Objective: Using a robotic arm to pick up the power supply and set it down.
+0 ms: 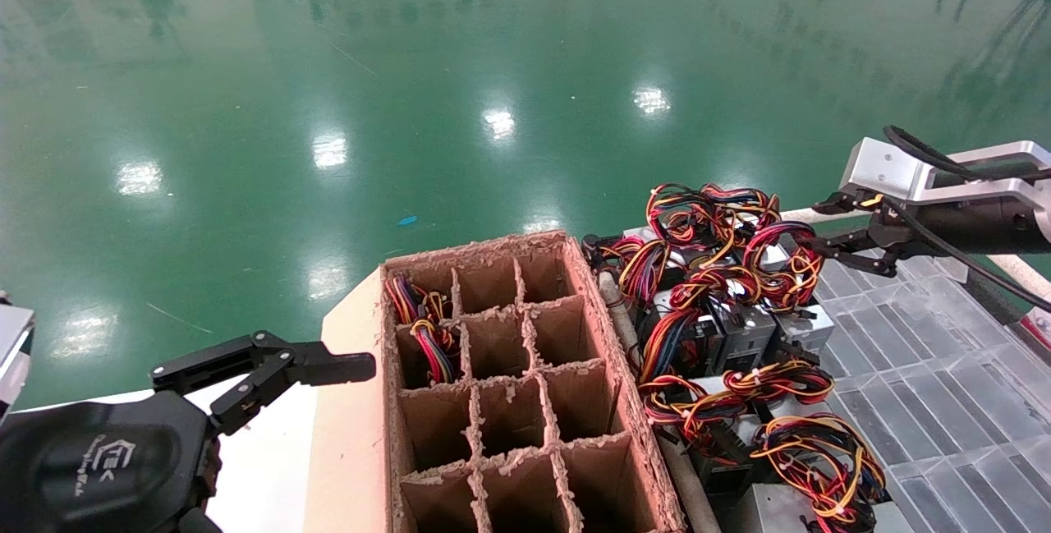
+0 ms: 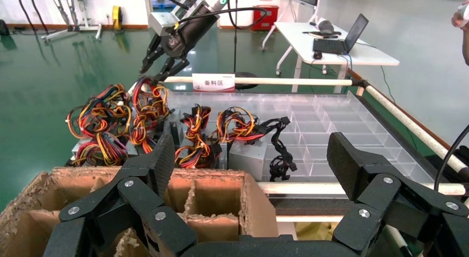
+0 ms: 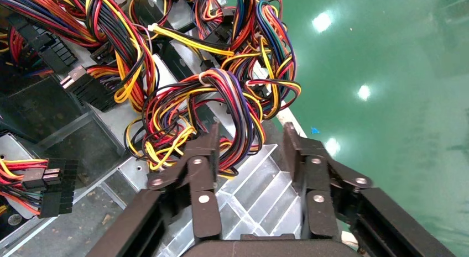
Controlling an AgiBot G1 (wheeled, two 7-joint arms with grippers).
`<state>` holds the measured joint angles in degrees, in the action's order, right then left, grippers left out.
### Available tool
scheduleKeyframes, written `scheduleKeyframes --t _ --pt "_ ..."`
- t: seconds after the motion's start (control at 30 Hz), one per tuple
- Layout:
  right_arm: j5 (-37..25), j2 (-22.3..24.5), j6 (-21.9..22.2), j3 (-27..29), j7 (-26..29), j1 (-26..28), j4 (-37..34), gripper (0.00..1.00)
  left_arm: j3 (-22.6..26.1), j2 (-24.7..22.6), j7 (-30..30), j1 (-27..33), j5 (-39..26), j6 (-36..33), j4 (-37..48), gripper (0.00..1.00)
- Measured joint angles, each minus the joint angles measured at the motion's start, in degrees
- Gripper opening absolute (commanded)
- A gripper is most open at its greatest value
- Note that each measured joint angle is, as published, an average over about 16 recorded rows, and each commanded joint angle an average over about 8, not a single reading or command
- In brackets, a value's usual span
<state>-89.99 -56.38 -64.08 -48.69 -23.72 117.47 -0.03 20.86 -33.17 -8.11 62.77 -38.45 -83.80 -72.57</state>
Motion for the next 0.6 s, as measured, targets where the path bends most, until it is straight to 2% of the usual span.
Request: scheduleKeyframes --t 0.6 --pt "2.8 1.3 -1.3 2.0 -0.6 0.7 2.1 1.0 0.0 0.0 0.0 0.0 0.0 0.0 0.0 1.0"
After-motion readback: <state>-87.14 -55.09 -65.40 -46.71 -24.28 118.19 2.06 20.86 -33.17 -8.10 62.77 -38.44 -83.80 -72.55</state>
